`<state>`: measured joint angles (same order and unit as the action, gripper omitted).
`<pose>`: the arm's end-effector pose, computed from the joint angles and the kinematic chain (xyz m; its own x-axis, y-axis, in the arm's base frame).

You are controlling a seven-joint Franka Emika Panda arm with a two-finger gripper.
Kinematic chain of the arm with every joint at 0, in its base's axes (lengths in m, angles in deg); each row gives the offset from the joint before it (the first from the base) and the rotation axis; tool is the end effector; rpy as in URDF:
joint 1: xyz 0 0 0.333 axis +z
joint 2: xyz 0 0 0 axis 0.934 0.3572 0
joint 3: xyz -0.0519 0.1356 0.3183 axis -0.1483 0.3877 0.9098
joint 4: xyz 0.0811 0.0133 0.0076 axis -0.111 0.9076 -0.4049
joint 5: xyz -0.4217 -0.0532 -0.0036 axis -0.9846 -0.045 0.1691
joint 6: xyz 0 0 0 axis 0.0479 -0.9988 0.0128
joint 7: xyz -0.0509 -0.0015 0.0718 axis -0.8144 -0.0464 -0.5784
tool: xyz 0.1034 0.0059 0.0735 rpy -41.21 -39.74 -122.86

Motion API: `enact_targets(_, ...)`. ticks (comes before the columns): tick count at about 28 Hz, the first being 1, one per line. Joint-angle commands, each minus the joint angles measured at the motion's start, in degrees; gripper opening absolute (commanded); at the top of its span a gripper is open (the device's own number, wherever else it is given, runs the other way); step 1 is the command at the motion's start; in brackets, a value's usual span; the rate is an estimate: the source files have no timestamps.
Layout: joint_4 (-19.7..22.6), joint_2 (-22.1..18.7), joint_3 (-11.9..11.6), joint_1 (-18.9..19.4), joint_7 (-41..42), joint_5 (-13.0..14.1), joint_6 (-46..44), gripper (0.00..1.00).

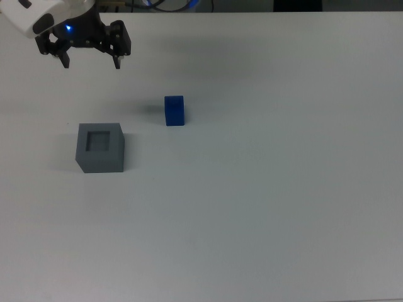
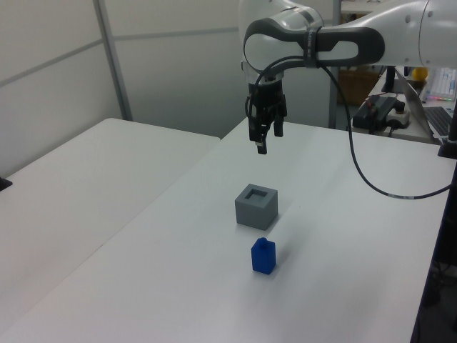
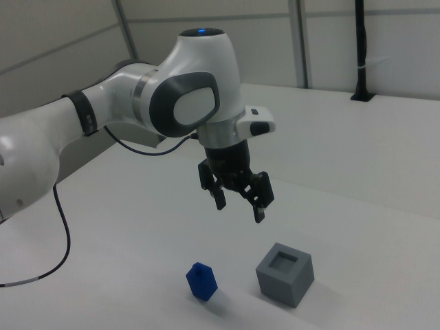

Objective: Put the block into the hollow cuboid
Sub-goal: 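Move the open gripper over the blue block and descend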

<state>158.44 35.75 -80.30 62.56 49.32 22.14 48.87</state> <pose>0.6466 -0.1086 0.5681 0.9991 0.0105 -0.0422 0.0117 -0.9996 0.0271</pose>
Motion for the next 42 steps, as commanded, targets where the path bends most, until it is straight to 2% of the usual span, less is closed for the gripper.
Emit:
enact_targets(1, 2.7, -3.5, -0.3, 0.6, 0.6, 0.1, -1.0, 1.00)
enact_targets(11, 8.1, -8.3, 0.4, 1.1, 0.7, 0.1, 0.1, 1.00)
enact_targets(17, 13.4, -12.2, 0.4, 3.2, 0.6, 0.1, 1.9, 1.00)
enact_targets(24, 23.9, -16.6, 0.4, 5.9, 0.3, 0.0, 9.5, 1.00)
enact_targets(36, 31.7, -14.2, 0.4, 7.0, 0.1, 0.0, 19.9, 1.00)
enact_targets(42, 32.1, -10.3, 0.9, 8.8, -0.3, 0.0, 23.1, 1.00)
